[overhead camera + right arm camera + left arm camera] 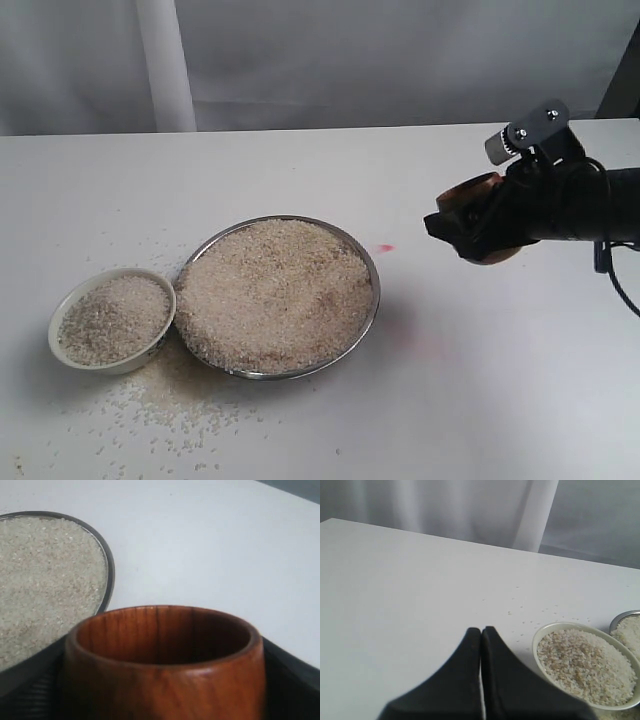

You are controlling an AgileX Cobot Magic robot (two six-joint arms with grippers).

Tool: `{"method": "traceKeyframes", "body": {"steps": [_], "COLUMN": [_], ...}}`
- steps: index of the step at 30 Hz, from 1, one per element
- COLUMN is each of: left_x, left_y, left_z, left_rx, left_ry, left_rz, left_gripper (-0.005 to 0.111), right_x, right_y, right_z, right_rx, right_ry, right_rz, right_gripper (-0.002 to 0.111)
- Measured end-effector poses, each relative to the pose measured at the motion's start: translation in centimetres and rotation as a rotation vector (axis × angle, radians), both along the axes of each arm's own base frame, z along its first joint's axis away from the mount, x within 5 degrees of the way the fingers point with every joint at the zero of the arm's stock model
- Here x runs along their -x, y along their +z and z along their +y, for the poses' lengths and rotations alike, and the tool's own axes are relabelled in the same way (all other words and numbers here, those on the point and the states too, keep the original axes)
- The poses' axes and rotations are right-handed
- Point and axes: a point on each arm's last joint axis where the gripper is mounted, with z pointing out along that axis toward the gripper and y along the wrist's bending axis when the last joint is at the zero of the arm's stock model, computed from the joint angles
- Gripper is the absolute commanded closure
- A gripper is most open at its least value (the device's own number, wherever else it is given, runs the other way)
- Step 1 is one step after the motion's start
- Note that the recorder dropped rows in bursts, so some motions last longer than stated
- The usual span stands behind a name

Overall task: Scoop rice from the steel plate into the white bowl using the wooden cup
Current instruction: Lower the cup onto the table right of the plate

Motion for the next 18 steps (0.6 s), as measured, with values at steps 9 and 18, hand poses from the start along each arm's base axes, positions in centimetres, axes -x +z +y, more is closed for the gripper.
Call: {"method": "traceKeyframes", "body": {"steps": [9,18], "left_x": [0.0,0.0], "left_y": [0.0,0.0], "left_z": [0.0,0.0], "left_rx": [0.0,0.0], "left_ry": [0.0,0.0], "left_rz": [0.0,0.0], "left_gripper": [0.107,0.107], "right_x": [-0.9,-1.2], "right_y": [-1.7,-1.7], "right_z": [0.2,-0.2], "right_rx": [-0.002,0.011], "right_ry": [0.006,-0.015], "right_rz": [0.044,0.042], "right_gripper": [0.108,0.108]}}
